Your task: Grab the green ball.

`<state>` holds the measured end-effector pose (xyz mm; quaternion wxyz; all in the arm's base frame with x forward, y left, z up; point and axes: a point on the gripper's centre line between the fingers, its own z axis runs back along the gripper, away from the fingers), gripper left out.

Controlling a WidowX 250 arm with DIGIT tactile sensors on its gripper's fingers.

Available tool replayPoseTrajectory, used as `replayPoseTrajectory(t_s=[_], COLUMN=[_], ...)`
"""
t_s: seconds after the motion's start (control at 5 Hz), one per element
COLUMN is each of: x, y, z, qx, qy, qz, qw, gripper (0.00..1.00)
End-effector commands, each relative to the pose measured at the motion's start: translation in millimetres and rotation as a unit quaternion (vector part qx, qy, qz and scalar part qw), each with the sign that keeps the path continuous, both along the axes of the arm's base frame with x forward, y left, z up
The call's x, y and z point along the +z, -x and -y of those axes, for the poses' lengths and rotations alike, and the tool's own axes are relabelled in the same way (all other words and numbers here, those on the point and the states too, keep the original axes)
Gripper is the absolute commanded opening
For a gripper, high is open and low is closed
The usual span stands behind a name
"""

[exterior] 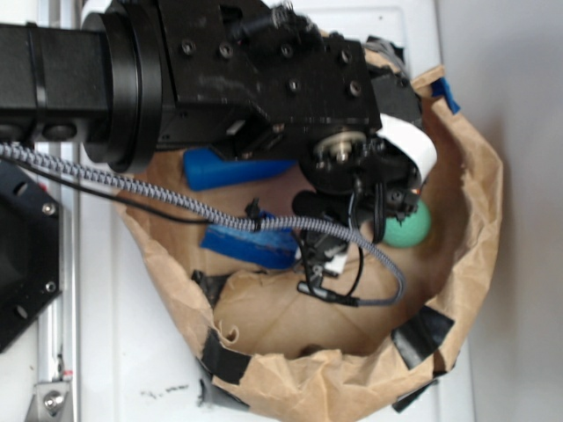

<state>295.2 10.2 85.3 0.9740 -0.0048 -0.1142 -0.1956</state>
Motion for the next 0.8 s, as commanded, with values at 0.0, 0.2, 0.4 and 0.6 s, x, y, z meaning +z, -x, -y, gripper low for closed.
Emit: replayPoseTrajectory(t_s=[0.0, 0.2, 0.4, 0.6], x=[-0.5, -3.7, -8.9, -14.6], y=[-16.4, -24.9, -30.2, -33.6], z=[24.4, 26.1, 24.4, 18.6], qx=[0.035, 0.042, 0.047, 0.053], qy=[-0.011, -0.009, -0.012, -0.019], qz=[0.026, 0.028, 0.028, 0.028], qw=[0.999, 0.999, 0.998, 0.998], gripper=[1.00, 1.00, 1.00, 1.00])
